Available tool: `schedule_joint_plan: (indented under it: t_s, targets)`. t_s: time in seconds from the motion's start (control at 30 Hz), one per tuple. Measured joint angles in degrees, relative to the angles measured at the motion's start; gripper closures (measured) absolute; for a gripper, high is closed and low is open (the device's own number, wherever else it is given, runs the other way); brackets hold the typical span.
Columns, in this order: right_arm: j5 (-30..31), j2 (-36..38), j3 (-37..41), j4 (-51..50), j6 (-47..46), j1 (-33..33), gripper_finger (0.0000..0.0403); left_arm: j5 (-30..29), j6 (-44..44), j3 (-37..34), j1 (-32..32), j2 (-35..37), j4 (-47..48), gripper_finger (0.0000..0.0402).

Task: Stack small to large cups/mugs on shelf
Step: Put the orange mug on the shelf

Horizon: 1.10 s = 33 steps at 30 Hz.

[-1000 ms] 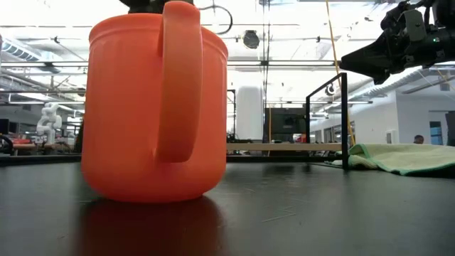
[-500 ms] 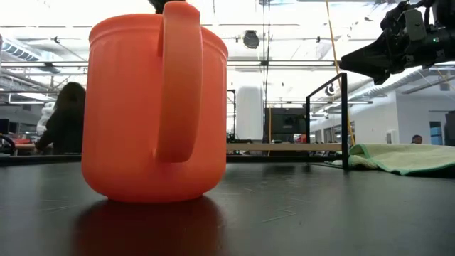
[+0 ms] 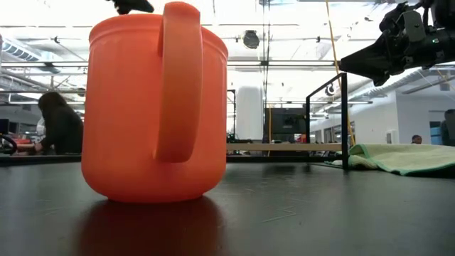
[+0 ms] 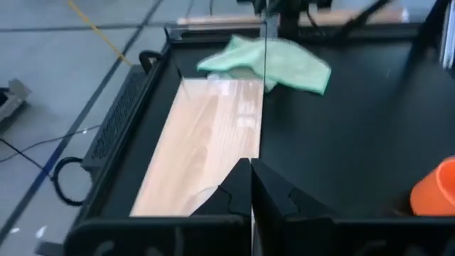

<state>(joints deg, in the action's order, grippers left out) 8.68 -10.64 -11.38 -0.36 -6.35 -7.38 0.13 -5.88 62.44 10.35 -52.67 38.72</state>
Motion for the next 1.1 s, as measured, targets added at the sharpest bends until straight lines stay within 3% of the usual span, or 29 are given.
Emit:
schedule_joint_plan:
  t_s: [0.13, 0.23, 0.5, 0.6, 0.77, 1.1]
  targets:
    - [0.00, -0.37, 0.00, -0.01, -0.06, -0.01, 0.0286, 0.58, 3.67, -10.32, -0.90, 7.38, -4.89, 0.0400]
    - [-0.01, -0.89, 0.00, 0.08, -0.62, -0.01, 0.0286, -2.28, 5.78, -17.32, -2.29, 12.32, -8.62, 0.0400]
    - [-0.03, -2.70, 0.00, 0.31, -2.13, -0.01, 0.0290, -3.54, 7.47, -32.14, -7.17, 21.81, -22.07, 0.0401]
    - [-0.61, -3.08, 0.00, 0.56, 0.05, -0.06, 0.0313, -5.64, 7.50, -37.58, -8.72, 24.54, -27.57, 0.0401]
    - [-2.88, -3.16, 0.00, 3.32, 2.80, 0.02, 0.0390, -7.81, 7.58, -44.80, -10.01, 28.74, -33.19, 0.0401]
    - [-12.25, -5.85, 0.02, 8.30, 4.07, 0.75, 0.0402, -8.27, 7.56, -54.43, -10.43, 35.73, -39.42, 0.0401]
